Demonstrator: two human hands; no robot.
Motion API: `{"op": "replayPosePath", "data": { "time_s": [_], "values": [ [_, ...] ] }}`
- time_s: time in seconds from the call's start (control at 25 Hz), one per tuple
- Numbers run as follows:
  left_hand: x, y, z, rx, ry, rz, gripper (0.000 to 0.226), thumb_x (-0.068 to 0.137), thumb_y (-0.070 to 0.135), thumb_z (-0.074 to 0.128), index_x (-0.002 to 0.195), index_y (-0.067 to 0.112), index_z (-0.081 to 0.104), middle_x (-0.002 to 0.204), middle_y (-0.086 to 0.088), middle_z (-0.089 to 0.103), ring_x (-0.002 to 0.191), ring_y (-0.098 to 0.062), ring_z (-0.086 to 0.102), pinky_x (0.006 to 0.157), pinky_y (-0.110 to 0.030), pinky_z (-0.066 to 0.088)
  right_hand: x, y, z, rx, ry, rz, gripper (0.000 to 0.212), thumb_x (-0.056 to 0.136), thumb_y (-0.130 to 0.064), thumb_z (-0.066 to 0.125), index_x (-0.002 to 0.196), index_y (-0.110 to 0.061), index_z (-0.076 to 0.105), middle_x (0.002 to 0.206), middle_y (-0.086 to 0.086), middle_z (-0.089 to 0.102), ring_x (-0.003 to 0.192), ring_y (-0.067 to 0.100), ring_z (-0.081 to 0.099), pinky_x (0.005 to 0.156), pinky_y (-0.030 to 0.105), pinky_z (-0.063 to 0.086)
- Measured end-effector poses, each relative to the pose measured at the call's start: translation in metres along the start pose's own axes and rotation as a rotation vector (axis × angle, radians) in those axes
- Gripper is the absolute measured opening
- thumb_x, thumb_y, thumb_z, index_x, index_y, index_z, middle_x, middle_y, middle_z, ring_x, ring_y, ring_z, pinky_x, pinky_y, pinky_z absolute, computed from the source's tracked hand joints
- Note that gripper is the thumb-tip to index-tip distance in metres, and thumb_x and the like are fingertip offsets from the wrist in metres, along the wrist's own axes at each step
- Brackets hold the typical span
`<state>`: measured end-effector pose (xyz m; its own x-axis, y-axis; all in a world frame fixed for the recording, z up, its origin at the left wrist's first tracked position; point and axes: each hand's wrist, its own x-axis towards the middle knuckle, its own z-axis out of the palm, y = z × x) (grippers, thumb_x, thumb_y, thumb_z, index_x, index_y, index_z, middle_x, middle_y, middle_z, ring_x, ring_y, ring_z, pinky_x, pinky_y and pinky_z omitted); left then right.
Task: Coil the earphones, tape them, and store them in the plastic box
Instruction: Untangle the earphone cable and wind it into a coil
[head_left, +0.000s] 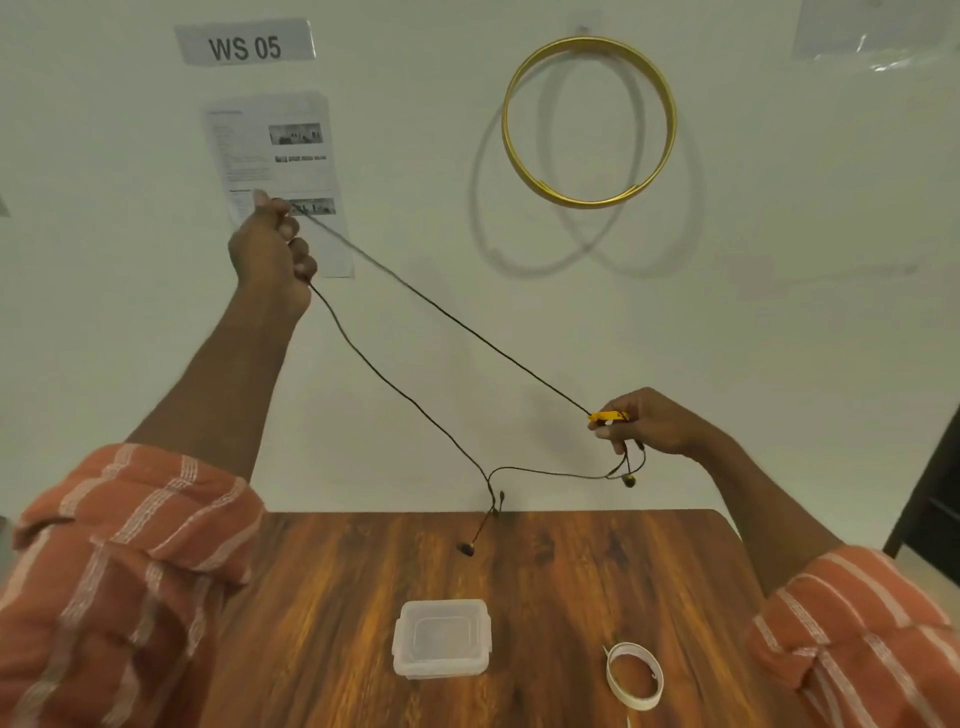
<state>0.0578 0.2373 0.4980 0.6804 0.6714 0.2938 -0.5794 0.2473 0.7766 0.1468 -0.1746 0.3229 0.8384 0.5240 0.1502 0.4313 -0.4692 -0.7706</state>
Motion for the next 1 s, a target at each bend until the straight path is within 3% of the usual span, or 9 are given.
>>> {"op": "replayPosePath", "data": {
  "time_s": [0.16, 0.24, 0.32, 0.4, 0.48, 0.56, 0.68, 0.8, 1.0],
  "values": [
    [-0.006, -0.014, -0.005, 0.919, -0.125, -0.017, 0.022, 0.084, 0.028, 0.071, 0.071, 0.015, 0.058, 0.06, -0.003, 0.046, 0.045, -0.017, 0.036, 0.042, -0.02, 0.027, -0.004, -0.01, 0.007, 0.68, 0.121, 0.009, 0.019, 0.101, -0.02, 0.052, 0.087, -0.008, 0.06, 0.054, 0.007, 0.053, 0.064, 0.024, 0.064, 0.086, 0.047, 0.055],
    [-0.022, -0.039, -0.014, 1.273, -0.331, -0.18, 0.034, 0.081, 0.038, 0.076, 0.08, 0.007, 0.062, 0.071, -0.007, 0.056, 0.055, -0.021, 0.045, 0.05, -0.024, 0.035, -0.004, -0.026, 0.008, 0.854, 0.096, -0.027, 0.022, 0.101, -0.025, 0.051, 0.088, -0.01, 0.061, 0.05, 0.001, 0.042, 0.049, 0.018, 0.051, 0.074, 0.041, 0.057],
    [-0.047, -0.07, -0.016, 1.469, -0.511, -0.216, 0.053, 0.077, 0.048, 0.077, 0.106, 0.006, 0.065, 0.101, -0.007, 0.065, 0.086, -0.024, 0.061, 0.071, -0.031, 0.046, 0.002, -0.049, 0.014, 0.867, 0.048, -0.065, 0.024, 0.102, -0.028, 0.048, 0.088, -0.012, 0.06, 0.05, -0.004, 0.036, 0.043, 0.011, 0.039, 0.059, 0.031, 0.052],
    [-0.08, -0.091, -0.006, 1.261, -0.627, -0.104, 0.069, 0.077, 0.054, 0.071, 0.132, 0.015, 0.056, 0.131, -0.002, 0.058, 0.124, -0.023, 0.054, 0.099, -0.034, 0.041, 0.011, -0.071, 0.024, 0.867, 0.001, -0.084, 0.024, 0.102, -0.028, 0.047, 0.087, -0.013, 0.059, 0.051, -0.006, 0.033, 0.042, 0.009, 0.034, 0.054, 0.027, 0.048],
    [-0.105, -0.106, 0.016, 0.694, -0.738, -0.252, 0.07, 0.083, 0.062, 0.051, 0.139, 0.021, 0.049, 0.139, 0.0, 0.057, 0.132, -0.025, 0.052, 0.112, -0.041, 0.031, 0.02, -0.087, 0.033, 0.825, -0.011, -0.081, 0.024, 0.102, -0.029, 0.049, 0.086, -0.014, 0.058, 0.052, -0.005, 0.031, 0.042, 0.01, 0.031, 0.052, 0.027, 0.045],
    [-0.124, -0.113, 0.037, 0.553, -0.937, -0.458, 0.071, 0.088, 0.067, 0.043, 0.14, 0.018, 0.049, 0.125, -0.003, 0.068, 0.117, -0.026, 0.065, 0.109, -0.049, 0.035, 0.028, -0.096, 0.039, 0.762, 0.033, -0.059, 0.022, 0.102, -0.026, 0.049, 0.087, -0.013, 0.058, 0.054, -0.004, 0.03, 0.043, 0.01, 0.028, 0.048, 0.024, 0.04],
    [-0.13, -0.117, 0.046, 0.786, -1.11, -0.458, 0.034, 0.095, 0.029, 0.061, 0.117, 0.003, 0.064, 0.07, -0.003, 0.057, 0.057, -0.016, 0.061, 0.079, -0.037, 0.059, 0.03, -0.096, 0.029, 0.74, 0.104, -0.031, 0.021, 0.101, -0.025, 0.051, 0.086, -0.012, 0.059, 0.054, -0.003, 0.033, 0.041, 0.009, 0.025, 0.041, 0.021, 0.031],
    [-0.1, -0.109, 0.032, 0.635, -0.933, -0.41, 0.025, 0.101, 0.021, 0.047, 0.09, 0.01, 0.066, 0.054, 0.007, 0.024, 0.039, -0.006, 0.021, 0.038, -0.019, 0.027, 0.019, -0.078, -0.002, 0.527, 0.067, 0.008, 0.02, 0.093, -0.027, 0.065, 0.09, -0.007, 0.069, 0.055, 0.001, 0.042, 0.038, 0.009, 0.028, 0.039, 0.019, 0.021],
    [-0.032, -0.056, 0.004, 0.111, -0.518, -0.432, 0.031, 0.098, 0.012, 0.034, 0.077, 0.017, 0.056, 0.041, 0.01, 0.025, 0.03, -0.003, 0.018, 0.031, -0.015, 0.01, -0.011, -0.024, -0.029, 0.198, -0.086, 0.119, 0.02, 0.086, -0.018, 0.074, 0.1, -0.004, 0.074, 0.057, 0.006, 0.055, 0.05, 0.014, 0.047, 0.052, 0.026, 0.037]
  ]
}}
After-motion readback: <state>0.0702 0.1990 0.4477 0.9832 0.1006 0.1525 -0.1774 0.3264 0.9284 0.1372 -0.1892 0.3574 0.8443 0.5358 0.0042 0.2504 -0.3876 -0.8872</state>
